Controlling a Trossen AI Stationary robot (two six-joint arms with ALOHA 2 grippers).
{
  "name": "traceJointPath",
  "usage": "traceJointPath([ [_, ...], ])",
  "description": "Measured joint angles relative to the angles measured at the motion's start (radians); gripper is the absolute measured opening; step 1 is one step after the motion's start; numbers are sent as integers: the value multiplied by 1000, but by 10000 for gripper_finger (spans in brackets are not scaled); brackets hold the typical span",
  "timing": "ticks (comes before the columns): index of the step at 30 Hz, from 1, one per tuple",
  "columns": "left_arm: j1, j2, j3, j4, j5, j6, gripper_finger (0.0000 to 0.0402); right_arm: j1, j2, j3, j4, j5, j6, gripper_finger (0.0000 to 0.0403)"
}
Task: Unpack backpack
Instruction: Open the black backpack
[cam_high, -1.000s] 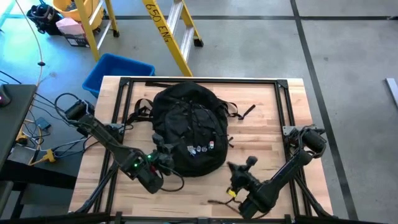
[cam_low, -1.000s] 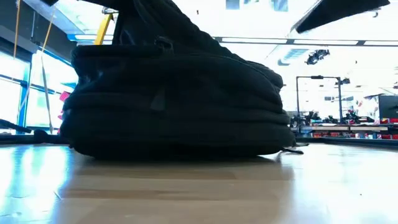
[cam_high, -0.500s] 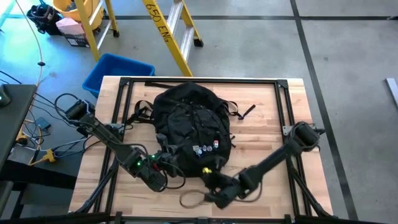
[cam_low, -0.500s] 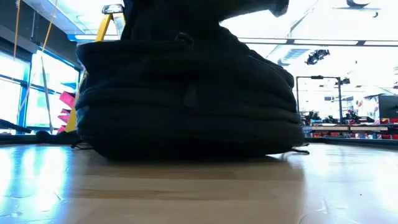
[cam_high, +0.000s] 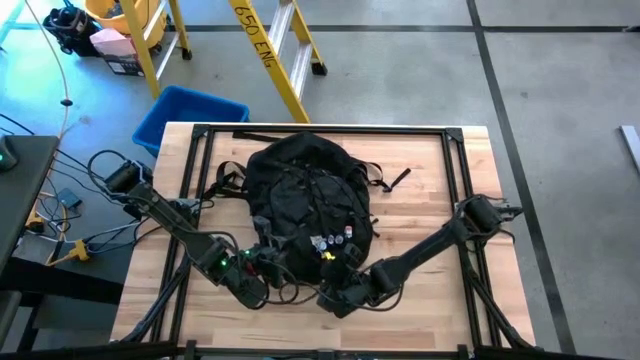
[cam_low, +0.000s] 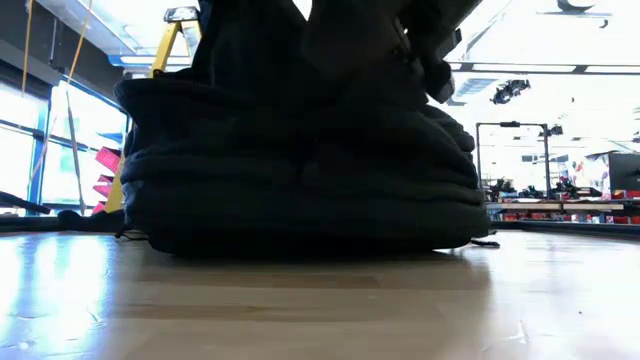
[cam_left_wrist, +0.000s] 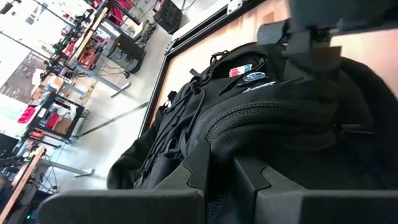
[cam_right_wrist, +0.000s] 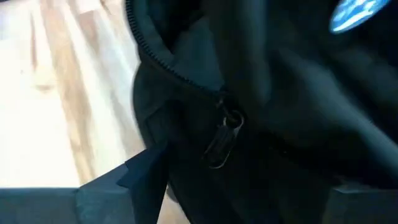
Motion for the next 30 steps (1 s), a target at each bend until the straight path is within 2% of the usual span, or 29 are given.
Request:
traceJointPath([
  [4, 0, 0, 0, 4, 5, -2, 11, -13, 0, 1, -22, -19, 28, 196],
  [9, 2, 3, 0, 7, 6, -14, 11, -34, 10, 0, -8, -67, 17, 138],
  [17, 7, 7, 0, 25, 7, -15, 11, -37, 10, -1, 15, -58, -109, 10],
  [30, 5, 7, 0, 23, -6, -12, 11, 19, -31, -2, 9, 5, -136, 0],
])
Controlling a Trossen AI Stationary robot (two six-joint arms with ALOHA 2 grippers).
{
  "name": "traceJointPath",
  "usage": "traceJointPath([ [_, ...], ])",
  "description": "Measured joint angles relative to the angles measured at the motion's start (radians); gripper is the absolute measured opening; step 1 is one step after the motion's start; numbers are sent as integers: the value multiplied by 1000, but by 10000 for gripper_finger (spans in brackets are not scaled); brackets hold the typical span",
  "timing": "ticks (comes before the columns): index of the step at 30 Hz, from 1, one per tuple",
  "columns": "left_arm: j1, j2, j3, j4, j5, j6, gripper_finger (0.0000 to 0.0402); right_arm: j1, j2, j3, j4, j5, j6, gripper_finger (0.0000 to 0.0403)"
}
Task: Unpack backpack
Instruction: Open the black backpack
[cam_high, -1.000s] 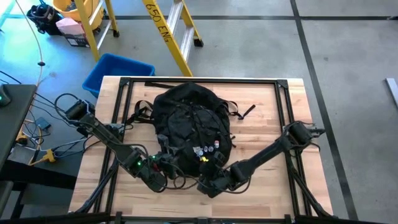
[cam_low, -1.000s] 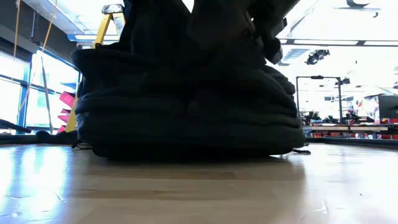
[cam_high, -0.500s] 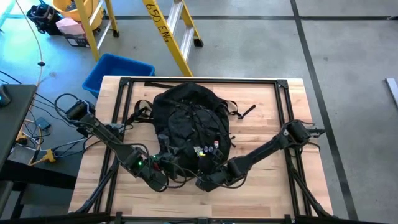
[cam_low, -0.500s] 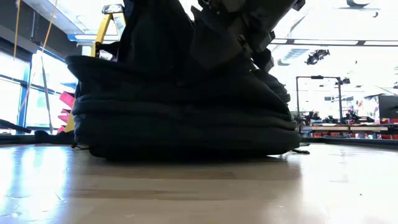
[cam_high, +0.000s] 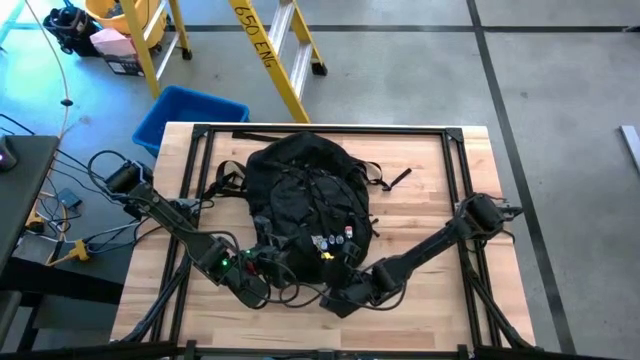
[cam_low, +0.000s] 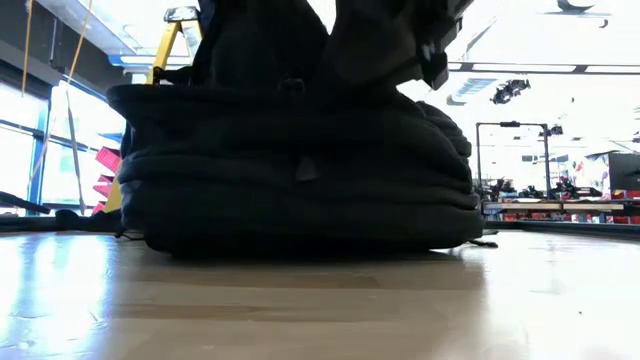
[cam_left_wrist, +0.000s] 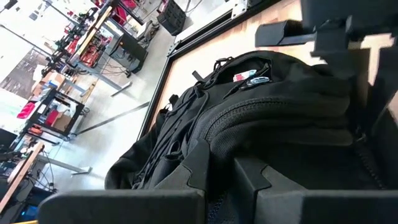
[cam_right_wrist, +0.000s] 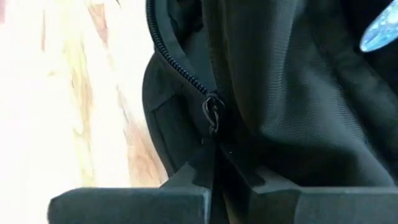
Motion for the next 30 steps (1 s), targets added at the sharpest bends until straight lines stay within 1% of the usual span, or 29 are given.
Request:
traceJointPath([
  [4, 0, 0, 0, -1, 0, 0, 11, 17, -23, -1, -3, 23, -10, 0],
  [10, 0, 0, 0, -2, 7, 0, 11, 40, -44, 1, 5, 85, -18, 0],
  [14, 0, 0, 0, -3, 8, 0, 12, 34, -44, 1, 4, 16, -18, 0],
  [18, 0, 0, 0, -3, 8, -6, 12, 32, -44, 1, -3, -1, -39, 0],
  [20, 0, 0, 0, -3, 8, -6, 12, 32, -44, 1, -3, -13, -52, 7],
  [22, 0, 0, 0, -3, 8, -6, 12, 32, -44, 1, -3, -30, -55, 25],
  [24, 0, 0, 0, -3, 8, -6, 12, 33, -44, 1, -4, -47, -47, 55],
  [30, 0, 0, 0, -4, 8, -6, 12, 33, -44, 1, -2, -72, -10, 172],
])
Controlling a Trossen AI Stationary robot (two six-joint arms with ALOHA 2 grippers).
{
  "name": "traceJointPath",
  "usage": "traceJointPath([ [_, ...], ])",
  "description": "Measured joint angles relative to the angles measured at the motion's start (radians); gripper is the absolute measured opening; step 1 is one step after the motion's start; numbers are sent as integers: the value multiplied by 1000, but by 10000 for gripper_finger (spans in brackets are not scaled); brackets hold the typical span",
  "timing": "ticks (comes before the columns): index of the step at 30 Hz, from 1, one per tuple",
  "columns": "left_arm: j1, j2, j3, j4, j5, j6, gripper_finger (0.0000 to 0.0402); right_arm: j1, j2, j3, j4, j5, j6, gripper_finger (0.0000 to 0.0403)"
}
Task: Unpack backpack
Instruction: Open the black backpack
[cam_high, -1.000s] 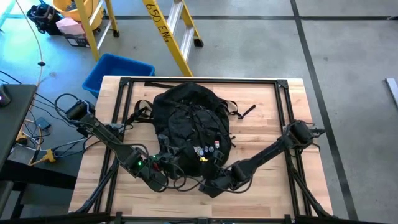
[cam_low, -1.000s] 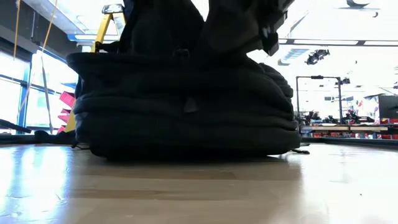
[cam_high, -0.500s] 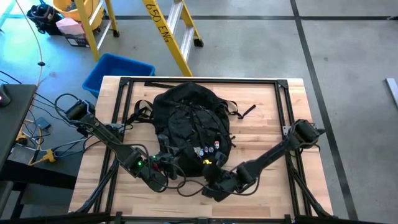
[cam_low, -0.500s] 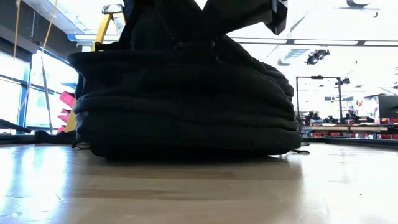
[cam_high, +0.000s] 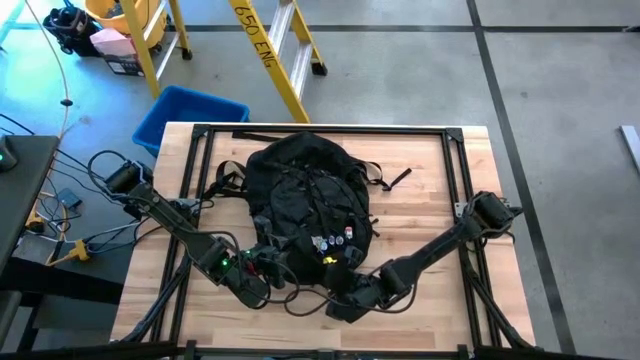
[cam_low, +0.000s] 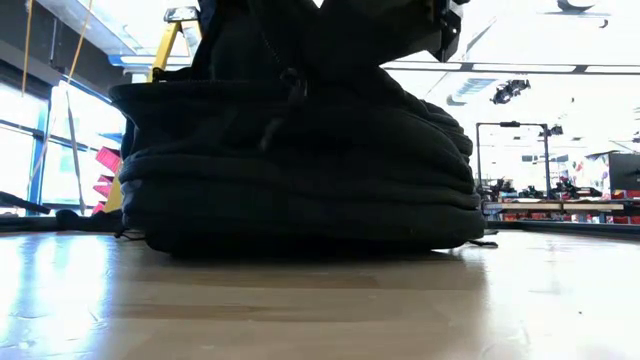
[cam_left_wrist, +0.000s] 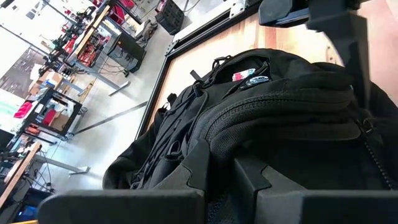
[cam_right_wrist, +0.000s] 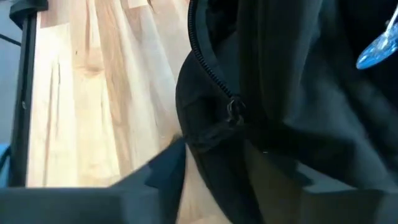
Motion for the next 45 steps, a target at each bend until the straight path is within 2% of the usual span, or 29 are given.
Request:
traceJointPath([
  [3, 0, 0, 0, 0, 3, 0, 12, -1, 2, 0, 1, -21, 39, 223],
  [6, 0, 0, 0, 0, 5, -1, 12, -5, 21, 0, 9, -15, 83, 256],
  [9, 0, 1, 0, -1, 7, -1, 12, -19, 55, 0, 33, -7, 124, 269],
  [13, 0, 2, 0, -2, 11, -7, 12, -47, 85, 0, 61, -16, 149, 262],
  [18, 0, 2, 0, -1, 7, -11, 12, -67, 85, 0, 60, 1, 169, 231],
  [21, 0, 2, 0, -1, 8, -11, 12, -83, 89, 0, 60, -13, 174, 193],
  [24, 1, 2, 0, -2, 15, -22, 12, -96, 102, 0, 61, -33, 176, 131],
  [28, 2, 2, 0, 0, 15, -24, 12, -103, 104, 1, 69, -77, 141, 26],
  [29, 2, 2, 0, -1, 15, -25, 12, -103, 104, 1, 71, -78, 124, 15],
  [37, -2, 2, 2, -74, -4, -34, 12, -60, 57, 1, -21, -61, 113, 2],
  [45, -44, 0, 2, -200, -27, -61, 6, -7, -15, 3, -335, -52, 269, 1],
])
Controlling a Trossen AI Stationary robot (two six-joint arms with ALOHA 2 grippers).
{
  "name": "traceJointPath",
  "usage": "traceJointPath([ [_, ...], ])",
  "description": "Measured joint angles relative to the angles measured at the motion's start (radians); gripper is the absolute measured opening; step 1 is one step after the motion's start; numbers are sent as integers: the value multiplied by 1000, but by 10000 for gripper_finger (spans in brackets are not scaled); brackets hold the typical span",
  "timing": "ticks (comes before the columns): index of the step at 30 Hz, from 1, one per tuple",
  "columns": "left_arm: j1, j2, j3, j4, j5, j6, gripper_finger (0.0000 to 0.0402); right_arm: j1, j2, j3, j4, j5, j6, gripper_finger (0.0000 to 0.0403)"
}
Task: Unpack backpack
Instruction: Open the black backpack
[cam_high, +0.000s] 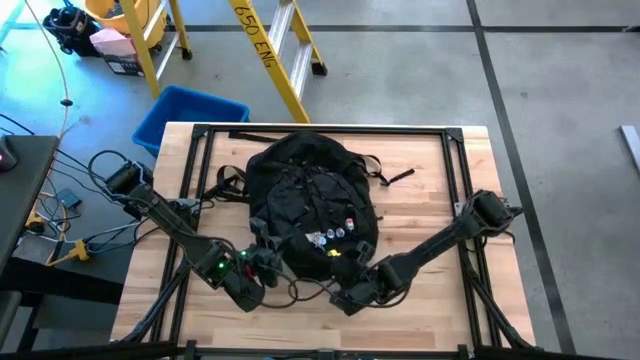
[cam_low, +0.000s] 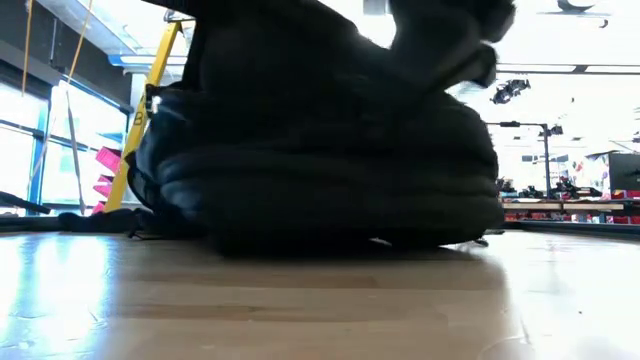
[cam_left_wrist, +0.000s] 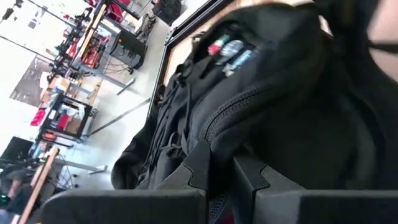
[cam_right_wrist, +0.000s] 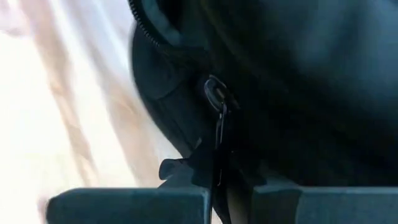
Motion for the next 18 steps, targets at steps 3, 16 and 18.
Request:
traceJointPath([
  [3, -17, -5, 0, -48, -33, -28, 5, 15, -16, 1, -115, 12, 65, 0],
  [16, -31, -35, 0, -166, -89, -133, 4, 63, -130, -3, -214, 10, 77, 0],
  [18, -31, -35, 0, -162, -95, -133, 4, 73, -162, -4, -173, -4, 35, 0],
])
